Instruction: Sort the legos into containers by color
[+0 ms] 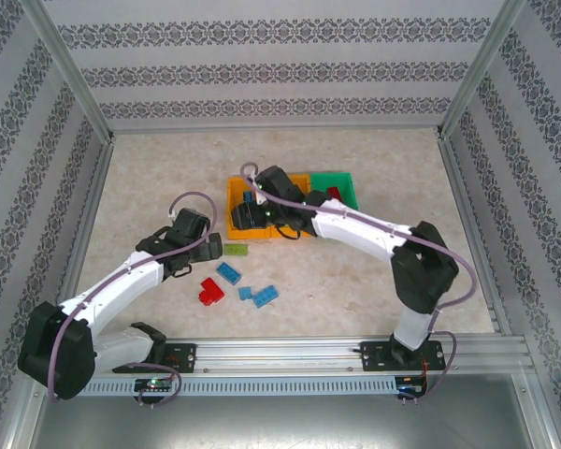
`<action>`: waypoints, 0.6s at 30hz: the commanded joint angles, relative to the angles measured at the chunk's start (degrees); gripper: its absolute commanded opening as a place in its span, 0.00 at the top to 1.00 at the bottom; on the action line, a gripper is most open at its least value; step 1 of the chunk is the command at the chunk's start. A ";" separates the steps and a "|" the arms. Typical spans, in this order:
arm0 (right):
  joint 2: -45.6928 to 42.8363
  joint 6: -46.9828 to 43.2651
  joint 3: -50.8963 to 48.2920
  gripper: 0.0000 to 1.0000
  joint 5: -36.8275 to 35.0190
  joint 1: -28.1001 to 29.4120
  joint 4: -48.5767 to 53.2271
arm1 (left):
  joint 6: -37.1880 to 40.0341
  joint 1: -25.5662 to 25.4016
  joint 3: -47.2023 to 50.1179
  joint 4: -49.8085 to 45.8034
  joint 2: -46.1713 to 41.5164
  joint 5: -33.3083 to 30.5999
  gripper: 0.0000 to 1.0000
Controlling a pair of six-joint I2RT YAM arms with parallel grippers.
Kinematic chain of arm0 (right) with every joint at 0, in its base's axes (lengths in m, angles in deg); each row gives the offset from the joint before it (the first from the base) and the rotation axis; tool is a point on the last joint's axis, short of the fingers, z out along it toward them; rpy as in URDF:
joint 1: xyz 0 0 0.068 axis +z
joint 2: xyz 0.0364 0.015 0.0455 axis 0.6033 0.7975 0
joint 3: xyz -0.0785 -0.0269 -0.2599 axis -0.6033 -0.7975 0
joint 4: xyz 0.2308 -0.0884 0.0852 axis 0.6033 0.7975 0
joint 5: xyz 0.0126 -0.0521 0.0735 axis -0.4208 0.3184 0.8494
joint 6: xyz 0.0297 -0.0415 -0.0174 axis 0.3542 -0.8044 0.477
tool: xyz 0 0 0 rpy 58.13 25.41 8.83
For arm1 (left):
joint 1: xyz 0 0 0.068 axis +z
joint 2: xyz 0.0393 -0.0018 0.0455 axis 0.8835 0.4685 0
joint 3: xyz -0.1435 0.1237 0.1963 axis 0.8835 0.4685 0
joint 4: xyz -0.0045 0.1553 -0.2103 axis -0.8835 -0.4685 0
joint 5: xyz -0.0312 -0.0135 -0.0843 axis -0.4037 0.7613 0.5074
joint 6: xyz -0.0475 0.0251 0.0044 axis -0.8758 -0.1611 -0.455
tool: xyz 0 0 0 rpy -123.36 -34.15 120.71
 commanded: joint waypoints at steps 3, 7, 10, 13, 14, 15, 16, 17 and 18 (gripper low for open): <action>-4.66 -11.63 -9.07 0.28 -5.77 5.41 -0.05 | -0.47 3.27 1.37 -0.98 0.92 3.84 0.01; -5.69 -19.82 -14.58 0.30 -3.25 8.26 0.78 | -0.16 4.15 1.11 -0.73 2.80 5.10 0.01; -6.39 -25.21 -16.78 0.30 -1.16 10.50 0.97 | -0.09 4.63 1.27 -0.56 3.45 5.52 0.01; -5.69 -29.66 -16.31 0.30 0.16 12.75 1.96 | -0.27 5.13 1.59 -0.07 3.47 6.18 0.01; -4.95 -30.96 -15.75 0.29 0.14 13.50 2.54 | -0.27 5.27 1.53 -0.12 3.42 6.37 0.01; -3.95 -32.36 -14.96 0.29 -0.10 14.21 3.29 | -0.27 5.36 1.65 -0.07 3.54 6.41 0.01; -3.08 -33.36 -14.18 0.28 -0.45 14.74 3.99 | -0.27 5.36 1.60 -0.15 3.59 6.50 0.01; -1.99 -34.27 -13.41 0.28 -0.65 15.28 4.62 | -0.27 5.40 1.57 -0.15 3.55 6.55 0.01; -1.09 -35.03 -12.65 0.28 -0.57 15.80 4.92 | -0.27 5.49 1.63 -0.16 3.54 6.68 0.01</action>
